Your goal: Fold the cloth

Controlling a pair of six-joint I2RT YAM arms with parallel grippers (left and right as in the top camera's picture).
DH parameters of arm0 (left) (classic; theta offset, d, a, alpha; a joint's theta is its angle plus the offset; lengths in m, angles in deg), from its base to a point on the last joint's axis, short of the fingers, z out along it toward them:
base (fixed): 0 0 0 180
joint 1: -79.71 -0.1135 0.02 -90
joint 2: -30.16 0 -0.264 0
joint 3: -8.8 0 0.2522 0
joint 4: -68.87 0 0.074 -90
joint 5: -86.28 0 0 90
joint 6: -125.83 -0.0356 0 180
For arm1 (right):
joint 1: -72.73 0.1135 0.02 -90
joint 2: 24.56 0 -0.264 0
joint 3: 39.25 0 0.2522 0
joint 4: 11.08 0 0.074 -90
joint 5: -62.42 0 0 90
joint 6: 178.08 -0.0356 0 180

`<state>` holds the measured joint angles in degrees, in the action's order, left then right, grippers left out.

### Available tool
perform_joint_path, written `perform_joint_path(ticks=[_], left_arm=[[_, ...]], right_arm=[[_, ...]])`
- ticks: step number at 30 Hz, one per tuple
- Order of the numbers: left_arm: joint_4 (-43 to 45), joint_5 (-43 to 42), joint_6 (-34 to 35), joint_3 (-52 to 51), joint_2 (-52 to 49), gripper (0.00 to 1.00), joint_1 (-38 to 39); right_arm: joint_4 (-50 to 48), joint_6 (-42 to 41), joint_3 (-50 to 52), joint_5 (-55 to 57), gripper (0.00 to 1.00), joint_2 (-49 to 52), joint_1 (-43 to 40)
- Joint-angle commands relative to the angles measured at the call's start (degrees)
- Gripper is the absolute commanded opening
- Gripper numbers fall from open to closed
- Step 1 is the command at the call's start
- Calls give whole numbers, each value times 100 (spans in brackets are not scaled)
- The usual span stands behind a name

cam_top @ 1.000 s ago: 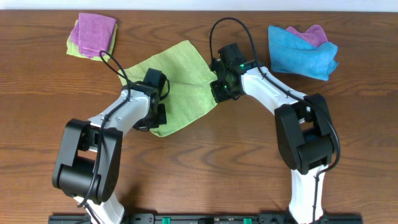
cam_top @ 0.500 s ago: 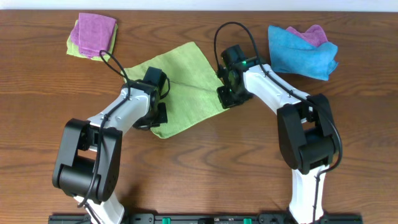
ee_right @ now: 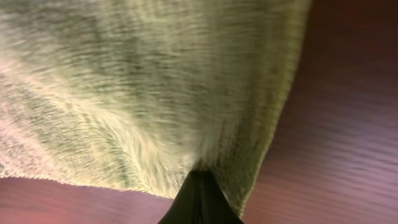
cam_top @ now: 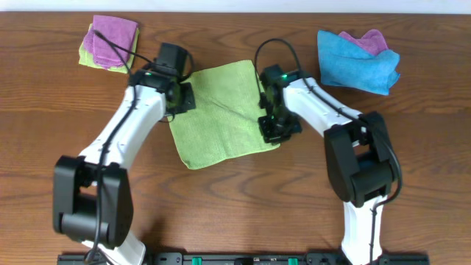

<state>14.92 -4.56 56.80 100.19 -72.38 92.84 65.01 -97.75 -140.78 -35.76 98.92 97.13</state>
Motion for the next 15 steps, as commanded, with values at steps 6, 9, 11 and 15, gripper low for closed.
perform_joint_path(ticks=[6, 9, 11, 15], left_arm=[[-282, 120, -59, 151, 776, 6, -691], [-584, 122, -61, 151, 817, 6, -721], [-756, 120, -55, 101, 817, 6, -721], [-973, -92, -13, -94, 820, 6, -721]], right_arm=[[-39, -125, 31, 39, 2, 37, 525], [-13, -122, -50, 238, 2, -131, 437], [11, -98, -109, 330, 2, -282, 348], [76, -26, -155, 466, 2, -693, 144]])
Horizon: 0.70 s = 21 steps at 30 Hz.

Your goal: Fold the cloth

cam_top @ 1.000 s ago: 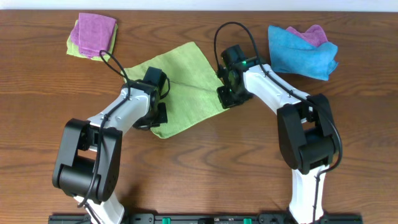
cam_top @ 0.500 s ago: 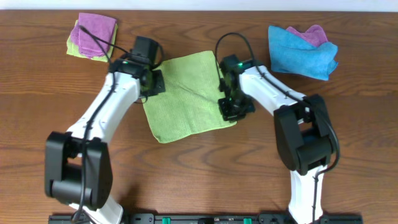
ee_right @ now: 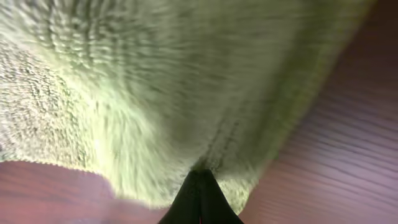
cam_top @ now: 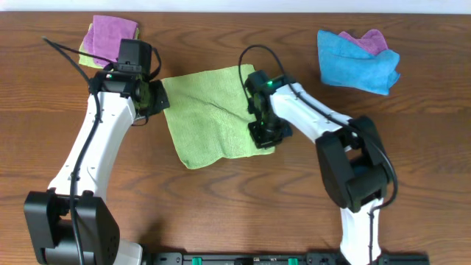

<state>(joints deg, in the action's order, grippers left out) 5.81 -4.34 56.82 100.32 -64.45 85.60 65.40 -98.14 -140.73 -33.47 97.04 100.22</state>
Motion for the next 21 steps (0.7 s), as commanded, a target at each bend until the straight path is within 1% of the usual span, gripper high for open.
perform_joint_path(ticks=[1, 3, 4, 6, 9, 10, 11, 14, 17, 21], left_arm=[[-63, -247, -15, -146, 26, 6, 2], [-39, -592, 11, -221, 24, 6, 17], [-17, -776, 31, -267, 26, 6, 50], [-24, -855, 105, -343, 24, 6, 129], [-140, -870, 319, -481, 26, 6, 232], [-190, -949, 396, -542, 37, 6, 240], [-208, -1091, 428, -634, 63, 6, 238], [-125, -1370, 498, -1029, 221, 6, 238], [48, -1464, 649, -1652, 533, 6, 238], [767, -2120, 876, -2448, 970, 6, 238]], right_arm=[[61, 76, -160, 249, 1, -608, -212], [111, 216, -160, 249, 2, -820, -291], [133, 249, -160, 251, 12, -946, -328], [142, 317, -160, 251, 37, -1156, -396], [190, 411, -157, 243, 56, -1460, -538], [245, 422, -157, 240, 60, -1532, -597], [321, 496, -155, 146, 61, -1587, -682], [463, 870, -94, -651, 56, -1617, -1027], [299, 1043, 192, -1272, 55, -1617, -1460], [48, 1377, 577, -2164, 58, -1617, -1847]])
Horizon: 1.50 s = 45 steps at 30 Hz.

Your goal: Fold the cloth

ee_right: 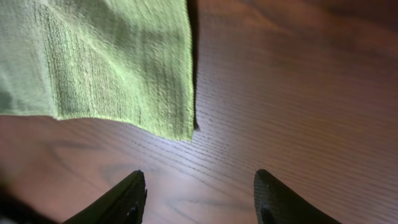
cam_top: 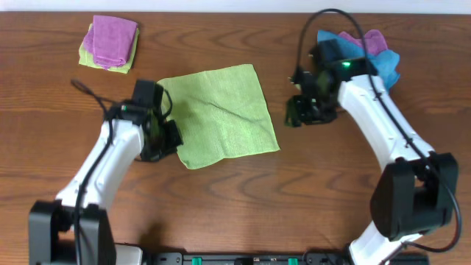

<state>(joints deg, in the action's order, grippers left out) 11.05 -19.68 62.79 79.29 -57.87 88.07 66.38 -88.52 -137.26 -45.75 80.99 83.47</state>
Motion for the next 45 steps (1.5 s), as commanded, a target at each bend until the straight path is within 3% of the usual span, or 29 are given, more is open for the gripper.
perform_joint_path(ticks=[1, 5, 13, 15, 18, 45], left_arm=[[422, -758, 376, -516, 404, 7, -9], [518, -804, 546, -931, 533, 24, -9], [1403, -1073, 1102, -1775, 527, 29, -7], [1423, -1040, 1141, -1818, 527, 32, -7], [1484, -966, 1176, -1838, 527, 44, -7], [1961, -728, 1248, -1849, 59, 38, -7]], right_arm=[[-116, 439, 319, -1027, 61, -13, -197], [-323, 433, 645, -1088, 67, -4, -129], [-1093, 260, 1456, -1379, 67, 22, -48], [-1174, 262, 1591, -1379, 66, 22, -55], [-1300, 225, 1740, -1381, 64, 22, -48], [-2065, -151, 1943, -1419, 58, 675, 269]])
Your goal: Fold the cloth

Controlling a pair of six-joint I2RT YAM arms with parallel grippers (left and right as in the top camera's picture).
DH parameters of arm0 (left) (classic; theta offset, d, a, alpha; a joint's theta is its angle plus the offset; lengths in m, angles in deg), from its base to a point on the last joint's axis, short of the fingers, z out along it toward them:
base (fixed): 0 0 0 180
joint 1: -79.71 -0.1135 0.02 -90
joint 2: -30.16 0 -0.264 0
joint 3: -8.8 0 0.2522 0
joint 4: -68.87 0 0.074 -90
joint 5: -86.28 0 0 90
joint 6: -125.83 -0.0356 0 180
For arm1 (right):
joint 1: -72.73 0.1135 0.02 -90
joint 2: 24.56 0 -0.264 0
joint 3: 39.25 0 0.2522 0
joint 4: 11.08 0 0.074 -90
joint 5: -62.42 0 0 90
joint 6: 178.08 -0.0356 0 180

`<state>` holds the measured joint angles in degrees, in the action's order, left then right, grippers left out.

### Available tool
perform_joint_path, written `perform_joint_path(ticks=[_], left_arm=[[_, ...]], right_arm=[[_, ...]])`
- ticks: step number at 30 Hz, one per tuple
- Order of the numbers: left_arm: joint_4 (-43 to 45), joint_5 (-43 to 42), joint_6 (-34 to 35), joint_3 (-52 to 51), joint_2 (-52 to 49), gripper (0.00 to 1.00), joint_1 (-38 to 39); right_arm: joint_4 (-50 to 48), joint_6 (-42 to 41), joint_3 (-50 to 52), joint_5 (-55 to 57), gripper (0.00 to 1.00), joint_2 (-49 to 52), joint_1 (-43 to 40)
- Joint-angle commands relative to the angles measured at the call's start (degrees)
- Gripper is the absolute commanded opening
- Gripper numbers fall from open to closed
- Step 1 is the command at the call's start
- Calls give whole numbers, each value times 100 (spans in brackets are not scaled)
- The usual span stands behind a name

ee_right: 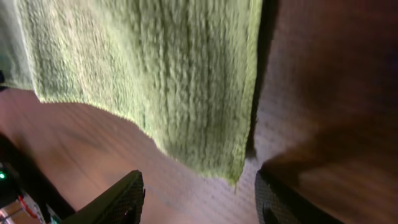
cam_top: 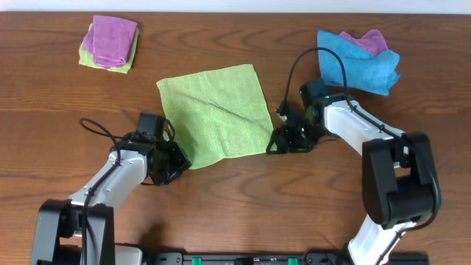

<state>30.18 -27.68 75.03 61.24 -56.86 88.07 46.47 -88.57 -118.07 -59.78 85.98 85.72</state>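
The green cloth lies spread flat in the middle of the wooden table. My right gripper sits low at the cloth's near right corner. In the right wrist view the right gripper is open, and the cloth corner lies on the wood just ahead of the gap between the fingers. My left gripper is down at the cloth's near left corner. The overhead view does not show how its jaws stand.
A folded stack of purple and green cloths lies at the far left. A heap of blue and purple cloths lies at the far right, behind the right arm. The table's front edge carries the arm bases.
The right gripper, still open, has moved from beside the blue heap down to the cloth's near right corner. The left gripper has moved from the cloth's left edge to its near left corner.
At first the right gripper was shut on the cloth's near right part and the left gripper was at its far left corner. Then the cloth sat further left with both still on it. Afterwards it lay flat, released. Both grippers now sit at its near corners.
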Motion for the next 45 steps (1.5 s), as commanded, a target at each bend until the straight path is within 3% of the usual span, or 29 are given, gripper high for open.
perform_joint_path(ticks=[1, 9, 14, 19, 30, 42, 43, 45], left_arm=[[83, 70, 24, -44, -42, 38, -7], [254, 85, 26, -44, -42, 31, -7], [295, 83, 181, -44, -42, 6, -7], [297, 52, 219, -44, -42, 6, -9], [164, -313, -146, 385, 225, 6, -9], [-205, 197, -317, 896, 1346, 6, -11], [-210, 195, -317, 898, 1392, 6, -11], [-245, 195, -317, 898, 1464, 6, -11]], right_arm=[[-98, -188, 24, -17, 57, 210, 46], [-162, -227, 24, -17, 41, 466, 59], [-184, -249, 24, -17, 22, 466, 59], [-186, -271, 24, -17, 2, 466, 59], [603, -326, -802, -11, 2, 367, 55], [1554, -306, -2013, -13, 2, 313, 133], [1591, -306, -2092, -2, 3, 313, 133], [1670, -308, -2232, 72, 23, 313, 136]])
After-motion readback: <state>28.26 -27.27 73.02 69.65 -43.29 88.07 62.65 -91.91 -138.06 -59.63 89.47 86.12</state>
